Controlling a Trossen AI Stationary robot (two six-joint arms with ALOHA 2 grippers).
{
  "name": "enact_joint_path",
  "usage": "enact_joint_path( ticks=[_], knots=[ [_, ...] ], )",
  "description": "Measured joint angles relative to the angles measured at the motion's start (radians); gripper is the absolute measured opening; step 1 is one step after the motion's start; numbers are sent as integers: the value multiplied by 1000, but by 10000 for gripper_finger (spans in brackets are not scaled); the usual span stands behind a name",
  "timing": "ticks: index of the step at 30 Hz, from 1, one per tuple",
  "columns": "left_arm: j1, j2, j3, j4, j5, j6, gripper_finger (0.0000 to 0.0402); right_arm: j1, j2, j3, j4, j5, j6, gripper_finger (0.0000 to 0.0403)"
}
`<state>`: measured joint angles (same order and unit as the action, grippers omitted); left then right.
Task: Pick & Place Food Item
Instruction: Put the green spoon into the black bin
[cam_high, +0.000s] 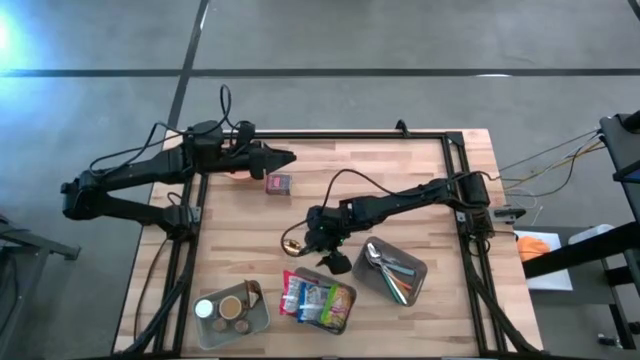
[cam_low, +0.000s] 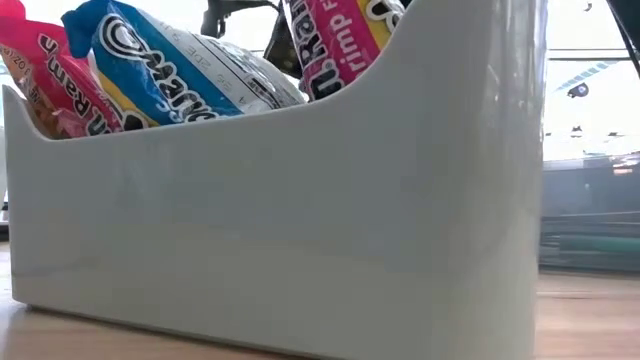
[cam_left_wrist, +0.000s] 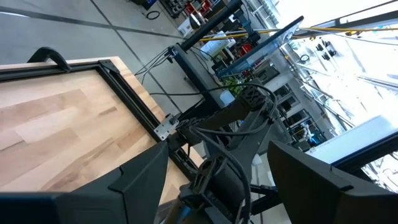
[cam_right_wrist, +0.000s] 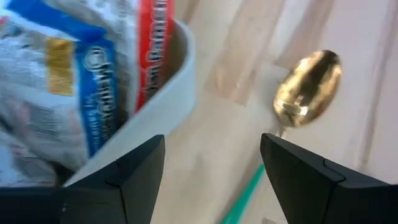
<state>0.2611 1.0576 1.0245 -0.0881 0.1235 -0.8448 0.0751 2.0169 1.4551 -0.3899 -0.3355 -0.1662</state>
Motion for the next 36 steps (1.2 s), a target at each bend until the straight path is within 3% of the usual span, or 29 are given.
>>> enact_joint_path(
  ticks=[6,13,21,36],
  knots=[
    [0,0,0,0,1,0,278,-17,48,0,3,12,21,262],
    [0,0,0,-3,3,0,278,-17,94,4,8,129,-6,262],
    [0,0,0,-30,3,2,278,-26,118,5,27,132,-19,257],
    [0,0,0,-30,2,2,278,-30,143,4,31,149,5,66]
  ],
)
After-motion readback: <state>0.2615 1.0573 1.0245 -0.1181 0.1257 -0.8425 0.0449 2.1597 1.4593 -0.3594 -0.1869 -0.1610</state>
